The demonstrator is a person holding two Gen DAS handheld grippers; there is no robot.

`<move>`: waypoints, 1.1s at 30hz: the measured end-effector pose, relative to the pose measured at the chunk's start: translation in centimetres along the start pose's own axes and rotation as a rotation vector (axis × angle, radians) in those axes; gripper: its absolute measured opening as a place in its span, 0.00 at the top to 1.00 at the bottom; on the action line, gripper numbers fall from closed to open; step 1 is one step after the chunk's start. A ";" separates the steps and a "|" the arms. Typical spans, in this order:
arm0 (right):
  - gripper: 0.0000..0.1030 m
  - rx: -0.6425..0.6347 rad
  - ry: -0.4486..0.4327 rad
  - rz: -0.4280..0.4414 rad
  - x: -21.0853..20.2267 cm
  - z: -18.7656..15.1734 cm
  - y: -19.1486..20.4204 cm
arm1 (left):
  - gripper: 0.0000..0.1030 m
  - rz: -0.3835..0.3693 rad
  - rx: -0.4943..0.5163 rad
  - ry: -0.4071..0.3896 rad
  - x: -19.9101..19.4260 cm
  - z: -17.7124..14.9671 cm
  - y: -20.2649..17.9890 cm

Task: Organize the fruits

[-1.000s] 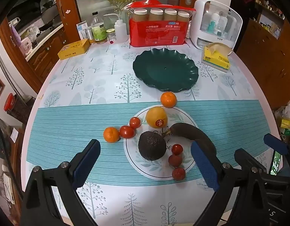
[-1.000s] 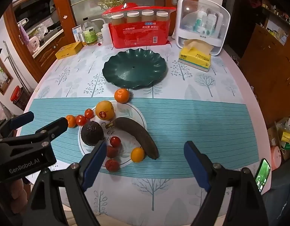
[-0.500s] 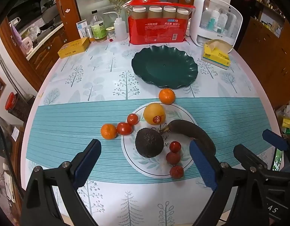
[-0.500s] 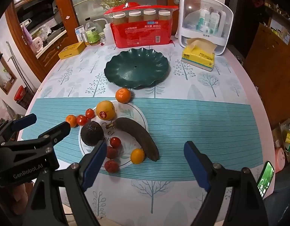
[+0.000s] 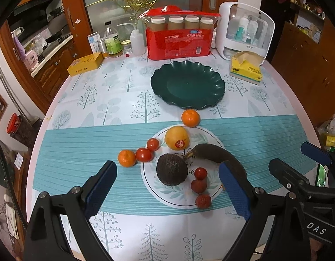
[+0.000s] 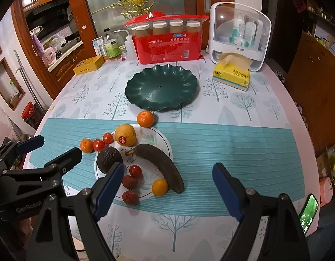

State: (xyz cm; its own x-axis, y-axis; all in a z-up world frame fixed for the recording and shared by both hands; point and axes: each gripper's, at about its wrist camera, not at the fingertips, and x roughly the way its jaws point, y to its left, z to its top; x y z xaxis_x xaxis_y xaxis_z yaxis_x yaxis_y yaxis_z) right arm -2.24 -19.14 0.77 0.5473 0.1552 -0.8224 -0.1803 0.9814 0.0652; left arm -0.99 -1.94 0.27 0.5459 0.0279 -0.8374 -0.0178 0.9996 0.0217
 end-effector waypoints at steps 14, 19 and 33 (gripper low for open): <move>0.18 0.018 -0.007 -0.050 -0.3 0.4 1.0 | 0.09 -0.024 0.043 0.043 0.8 1.3 0.9; 0.18 0.004 -0.020 -0.052 -0.5 0.7 1.8 | 0.08 -0.043 0.025 0.046 0.9 1.4 1.7; 0.18 0.010 -0.041 -0.046 -1.2 3.8 1.3 | 0.08 -0.050 -0.055 0.039 1.0 2.6 4.8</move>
State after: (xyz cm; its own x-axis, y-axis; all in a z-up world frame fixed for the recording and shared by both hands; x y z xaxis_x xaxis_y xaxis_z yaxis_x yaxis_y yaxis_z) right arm 0.01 -17.61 3.97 0.5875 0.1142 -0.8011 -0.1459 0.9887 0.0339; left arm 1.61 2.94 0.96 0.5139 -0.0233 -0.8576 -0.0376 0.9981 -0.0497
